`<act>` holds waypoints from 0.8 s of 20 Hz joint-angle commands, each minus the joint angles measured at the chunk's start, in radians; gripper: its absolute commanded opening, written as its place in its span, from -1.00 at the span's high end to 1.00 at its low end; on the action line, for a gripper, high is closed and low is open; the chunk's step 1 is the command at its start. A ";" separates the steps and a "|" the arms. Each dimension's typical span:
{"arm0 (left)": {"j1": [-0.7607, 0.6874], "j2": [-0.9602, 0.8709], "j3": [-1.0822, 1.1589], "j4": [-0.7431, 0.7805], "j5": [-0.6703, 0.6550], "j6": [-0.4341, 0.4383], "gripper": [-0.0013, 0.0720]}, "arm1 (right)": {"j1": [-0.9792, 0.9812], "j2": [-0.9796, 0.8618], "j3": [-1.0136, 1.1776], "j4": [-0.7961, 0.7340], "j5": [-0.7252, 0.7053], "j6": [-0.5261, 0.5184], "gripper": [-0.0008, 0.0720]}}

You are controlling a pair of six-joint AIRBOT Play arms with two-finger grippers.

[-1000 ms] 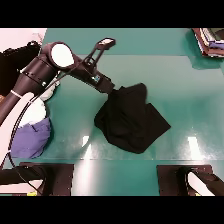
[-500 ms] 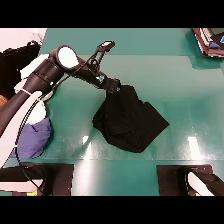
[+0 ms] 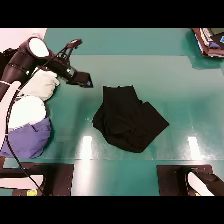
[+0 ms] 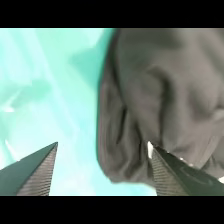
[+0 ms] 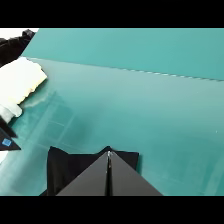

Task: Fold the shirts.

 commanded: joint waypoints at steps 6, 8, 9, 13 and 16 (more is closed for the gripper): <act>0.048 -0.004 -0.462 -0.346 0.276 0.164 -0.83 | 0.021 -0.053 0.000 0.005 0.003 0.000 0.94; 0.021 -0.006 -0.484 -0.344 0.317 0.171 -0.83 | 0.051 -0.073 0.000 0.002 0.001 0.000 0.94; -0.001 -0.008 -0.484 -0.344 0.332 0.170 -0.83 | 0.061 -0.082 0.000 0.003 0.000 0.000 0.94; -0.087 -0.048 -0.484 -0.343 0.379 0.166 -0.83 | 0.082 -0.105 0.000 0.003 0.000 0.000 0.94; -0.109 -0.073 -0.483 -0.344 0.394 0.140 -0.82 | 0.079 -0.099 0.000 0.000 0.000 0.000 0.94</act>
